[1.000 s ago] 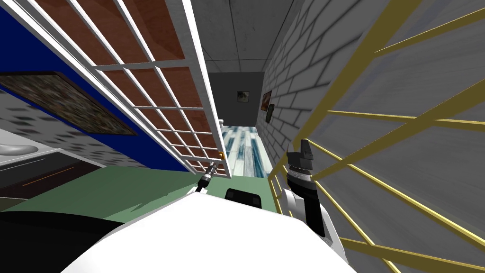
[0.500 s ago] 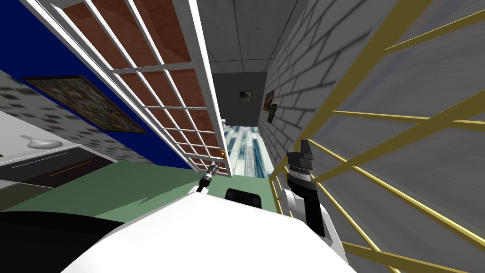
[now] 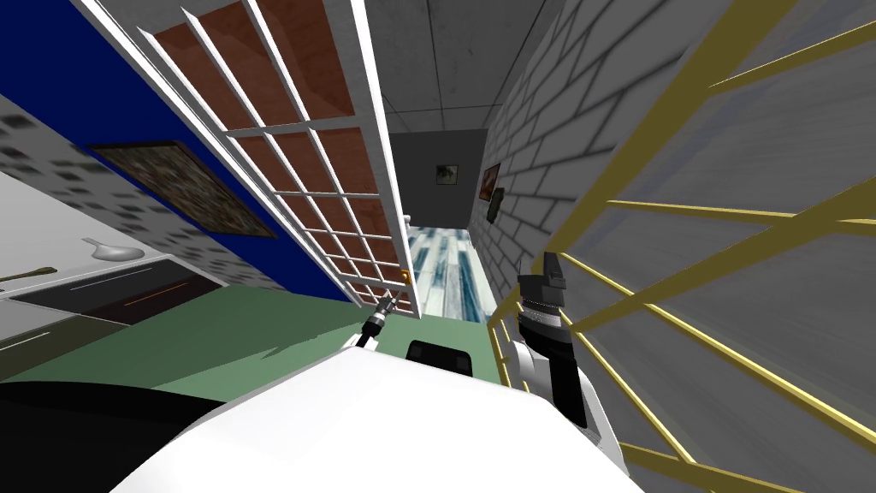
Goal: Pull the door open
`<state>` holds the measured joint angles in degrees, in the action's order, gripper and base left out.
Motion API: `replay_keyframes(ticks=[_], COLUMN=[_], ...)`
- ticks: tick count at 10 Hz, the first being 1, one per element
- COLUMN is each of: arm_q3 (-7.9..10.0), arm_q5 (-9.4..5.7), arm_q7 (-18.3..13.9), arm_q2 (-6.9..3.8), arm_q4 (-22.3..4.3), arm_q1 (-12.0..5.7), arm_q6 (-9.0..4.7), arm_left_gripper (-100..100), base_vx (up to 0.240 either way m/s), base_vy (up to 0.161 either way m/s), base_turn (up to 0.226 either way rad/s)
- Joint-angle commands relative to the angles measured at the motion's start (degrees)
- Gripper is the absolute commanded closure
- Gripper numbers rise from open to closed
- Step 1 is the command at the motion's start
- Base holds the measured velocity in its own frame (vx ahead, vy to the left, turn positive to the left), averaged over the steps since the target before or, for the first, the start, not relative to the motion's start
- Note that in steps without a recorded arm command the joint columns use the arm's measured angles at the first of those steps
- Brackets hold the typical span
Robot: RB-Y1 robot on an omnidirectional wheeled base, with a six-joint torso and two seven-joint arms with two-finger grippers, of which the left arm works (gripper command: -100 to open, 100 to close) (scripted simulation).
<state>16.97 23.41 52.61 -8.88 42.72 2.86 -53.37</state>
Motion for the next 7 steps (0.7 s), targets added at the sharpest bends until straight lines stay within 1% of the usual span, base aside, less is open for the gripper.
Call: replay_keyframes(ticks=[1,2,5,7], arm_q3=[-0.20,-0.20,-0.64,-0.83], arm_q5=[0.52,0.52,1.45,1.86], arm_q7=[2.86,3.62,8.73,10.85], arm_q2=[0.10,0.10,0.39,0.52], arm_q4=[-0.39,-0.39,-0.14,-0.04], arm_q1=[-0.44,-0.44,-0.72,-0.84], arm_q6=[0.01,0.01,0.39,0.56], arm_left_gripper=[-100,-100,-100,-100], base_vx=[-0.023,-0.016,-0.017,-0.015], base_vy=[-0.003,-0.003,-0.001,0.000], base_turn=[0.084,0.033,0.069,0.045])
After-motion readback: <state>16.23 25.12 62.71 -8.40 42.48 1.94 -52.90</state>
